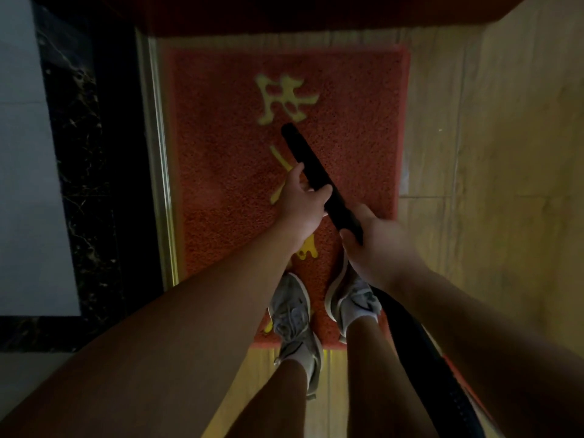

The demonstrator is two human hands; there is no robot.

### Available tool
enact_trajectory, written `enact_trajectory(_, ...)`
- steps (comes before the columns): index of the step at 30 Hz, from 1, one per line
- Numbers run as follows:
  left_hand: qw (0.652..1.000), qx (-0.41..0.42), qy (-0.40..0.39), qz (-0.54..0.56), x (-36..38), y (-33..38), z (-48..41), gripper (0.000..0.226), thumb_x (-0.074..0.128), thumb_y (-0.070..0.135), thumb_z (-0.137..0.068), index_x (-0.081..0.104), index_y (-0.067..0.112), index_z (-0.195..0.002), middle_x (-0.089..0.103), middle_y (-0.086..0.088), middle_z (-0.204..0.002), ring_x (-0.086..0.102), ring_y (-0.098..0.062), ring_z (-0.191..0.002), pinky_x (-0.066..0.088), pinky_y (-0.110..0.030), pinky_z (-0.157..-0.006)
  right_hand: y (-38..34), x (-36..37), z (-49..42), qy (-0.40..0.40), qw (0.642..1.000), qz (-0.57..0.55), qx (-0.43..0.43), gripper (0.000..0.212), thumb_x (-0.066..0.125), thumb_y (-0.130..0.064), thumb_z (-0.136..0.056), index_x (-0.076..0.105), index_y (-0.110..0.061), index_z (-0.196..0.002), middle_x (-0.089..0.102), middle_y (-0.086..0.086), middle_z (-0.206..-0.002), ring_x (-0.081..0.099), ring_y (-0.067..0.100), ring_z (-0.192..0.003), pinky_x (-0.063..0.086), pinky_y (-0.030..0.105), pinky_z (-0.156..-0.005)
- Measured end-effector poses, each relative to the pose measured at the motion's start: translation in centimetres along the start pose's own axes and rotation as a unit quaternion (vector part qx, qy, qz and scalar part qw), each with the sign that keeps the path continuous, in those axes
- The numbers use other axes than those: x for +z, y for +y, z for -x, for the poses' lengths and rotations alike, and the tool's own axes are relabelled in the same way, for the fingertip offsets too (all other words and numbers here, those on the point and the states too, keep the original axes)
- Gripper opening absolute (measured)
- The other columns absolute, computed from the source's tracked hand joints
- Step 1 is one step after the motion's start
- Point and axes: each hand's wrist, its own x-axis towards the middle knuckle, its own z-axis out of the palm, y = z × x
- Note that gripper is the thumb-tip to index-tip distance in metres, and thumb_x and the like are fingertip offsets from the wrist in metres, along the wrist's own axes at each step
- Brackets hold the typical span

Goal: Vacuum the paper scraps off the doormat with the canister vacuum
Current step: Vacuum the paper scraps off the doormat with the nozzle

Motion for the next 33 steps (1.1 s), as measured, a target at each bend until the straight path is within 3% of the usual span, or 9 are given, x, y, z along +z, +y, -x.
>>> enact_trajectory(2,1.000,0.010,-0.014,0.021,0.0,0.5,1.5,0.071,0.067,0.014,-0.096,0.028,0.025,-0.155,0.061,-0.010,-0.133,0.067,-0.026,-0.114,0.062,-0.029,-0.075,0.1,0.0,0.7,0.011,1.000,-0.007,0.015,0.037,0.051,-0.030,-0.098,0.046,-0.026,-0.135,0.053,-0.009,-0.071,0.054,0.018,-0.062,0.044,0.030,-0.057)
enact_trajectory(5,0.999,0.023,-0.023,0.020,0.1,0.4,4.4,0.073,0.065,0.027,-0.098,0.022,0.027,-0.157,0.064,-0.009,-0.129,0.072,-0.023,-0.103,0.061,-0.029,-0.075,0.7,0.0,1.8,0.032,0.999,-0.036,0.022,0.035,0.053,-0.026,-0.098,0.049,-0.024,-0.133,0.047,-0.015,-0.067,0.047,0.010,-0.057,0.034,0.023,-0.048)
enact_trajectory(9,0.999,0.012,-0.041,0.022,0.4,-1.6,9.0,0.071,0.059,0.037,-0.100,0.018,0.030,-0.158,0.059,0.001,-0.134,0.068,-0.026,-0.111,0.059,-0.043,-0.086,1.0,0.1,3.5,0.042,0.997,-0.060,0.021,0.042,0.053,-0.026,-0.099,0.046,-0.027,-0.141,0.049,-0.016,-0.068,0.050,0.003,-0.056,0.031,0.015,-0.046)
enact_trajectory(12,0.997,-0.006,-0.064,0.040,0.6,-4.2,12.6,0.069,0.056,0.038,-0.100,0.019,0.030,-0.158,0.060,0.011,-0.122,0.067,-0.029,-0.115,0.057,-0.049,-0.092,1.2,0.4,4.6,0.040,0.997,-0.061,0.008,0.045,0.052,-0.026,-0.099,0.044,-0.027,-0.144,0.056,-0.012,-0.073,0.051,0.004,-0.056,0.030,0.010,-0.044)
enact_trajectory(20,0.984,-0.079,-0.146,0.066,3.3,-13.9,22.8,0.095,0.079,0.036,-0.076,0.028,0.026,-0.156,0.063,-0.007,-0.134,0.069,-0.027,-0.113,0.058,-0.047,-0.091,2.9,0.9,7.7,0.047,0.995,-0.082,-0.006,0.048,0.052,-0.032,-0.101,0.040,-0.029,-0.147,0.056,-0.002,-0.092,0.055,0.018,-0.072,0.042,0.027,-0.058)
enact_trajectory(22,0.980,-0.077,-0.171,0.061,4.7,-15.8,25.0,0.085,0.080,0.035,-0.073,0.040,0.028,-0.148,0.065,-0.009,-0.130,0.068,-0.026,-0.114,0.057,-0.049,-0.095,3.5,1.5,8.7,0.049,0.996,-0.080,-0.007,0.048,0.052,-0.032,-0.101,0.040,-0.027,-0.148,0.054,-0.002,-0.093,0.054,0.016,-0.072,0.041,0.025,-0.058)
enact_trajectory(24,0.984,-0.064,-0.159,0.054,6.1,-17.1,26.8,0.065,0.077,0.032,-0.074,0.053,0.031,-0.134,0.066,-0.007,-0.127,0.067,-0.023,-0.115,0.055,-0.048,-0.099,4.1,2.1,9.8,0.058,0.995,-0.085,-0.006,0.047,0.052,-0.031,-0.102,0.041,-0.026,-0.147,0.055,-0.004,-0.090,0.050,0.006,-0.063,0.036,0.017,-0.051)
enact_trajectory(27,0.989,-0.039,-0.130,0.051,7.8,-18.9,28.8,0.057,0.077,0.031,-0.074,0.057,0.038,-0.127,0.067,0.000,-0.125,0.066,-0.017,-0.114,0.052,-0.051,-0.103,4.9,2.6,11.2,0.059,0.993,-0.101,-0.005,0.043,0.051,-0.030,-0.102,0.044,-0.025,-0.144,0.053,-0.011,-0.078,0.048,-0.001,-0.061,0.034,0.009,-0.047)
enact_trajectory(33,0.996,0.021,-0.078,0.028,9.4,-21.3,30.4,0.054,0.075,0.036,-0.073,0.056,0.044,-0.123,0.066,0.001,-0.123,0.066,-0.016,-0.114,0.054,-0.051,-0.098,5.6,2.7,12.9,0.067,0.992,-0.107,-0.013,0.039,0.051,-0.030,-0.102,0.047,-0.025,-0.140,0.057,-0.007,-0.083,0.053,0.000,-0.063,0.038,0.012,-0.049)
